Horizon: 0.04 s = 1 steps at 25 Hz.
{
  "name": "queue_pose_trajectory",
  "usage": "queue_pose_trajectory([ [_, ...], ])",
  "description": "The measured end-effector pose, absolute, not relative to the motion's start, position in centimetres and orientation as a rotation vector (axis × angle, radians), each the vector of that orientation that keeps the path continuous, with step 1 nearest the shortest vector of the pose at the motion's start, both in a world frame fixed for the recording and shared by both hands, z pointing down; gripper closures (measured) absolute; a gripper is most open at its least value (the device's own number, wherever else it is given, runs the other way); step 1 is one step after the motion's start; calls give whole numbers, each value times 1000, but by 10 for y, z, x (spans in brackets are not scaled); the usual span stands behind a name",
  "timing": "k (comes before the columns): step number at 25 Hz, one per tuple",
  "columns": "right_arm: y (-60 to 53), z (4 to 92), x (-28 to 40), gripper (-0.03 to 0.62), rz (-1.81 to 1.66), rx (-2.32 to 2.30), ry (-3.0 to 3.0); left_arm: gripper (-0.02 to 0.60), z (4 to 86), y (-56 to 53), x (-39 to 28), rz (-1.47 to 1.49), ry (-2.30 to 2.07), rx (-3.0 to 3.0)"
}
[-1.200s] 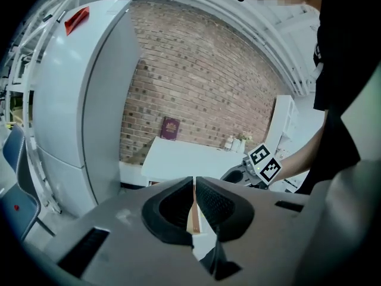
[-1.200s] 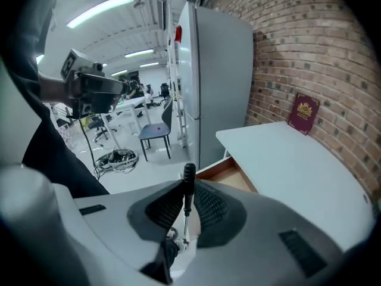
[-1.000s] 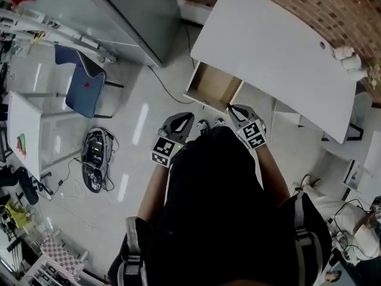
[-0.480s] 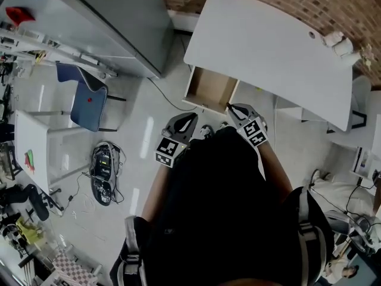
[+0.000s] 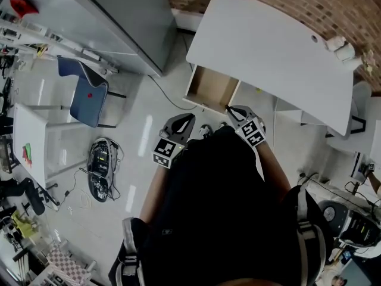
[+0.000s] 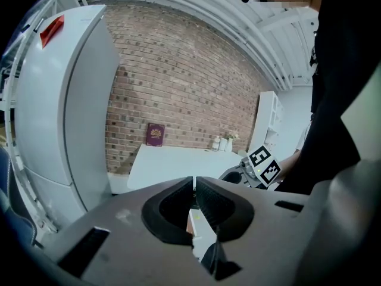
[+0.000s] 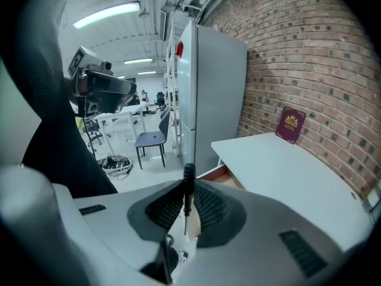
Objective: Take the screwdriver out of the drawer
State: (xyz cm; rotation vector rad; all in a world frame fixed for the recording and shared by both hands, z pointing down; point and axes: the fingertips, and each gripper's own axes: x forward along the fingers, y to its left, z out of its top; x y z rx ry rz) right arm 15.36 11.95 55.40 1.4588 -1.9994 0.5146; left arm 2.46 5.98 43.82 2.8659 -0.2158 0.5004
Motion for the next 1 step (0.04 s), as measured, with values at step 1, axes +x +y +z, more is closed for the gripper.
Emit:
queue_pose_trajectory([
  [1, 118, 556, 152, 484, 517, 1454, -2001, 557, 439, 59, 23, 502, -222, 2863],
])
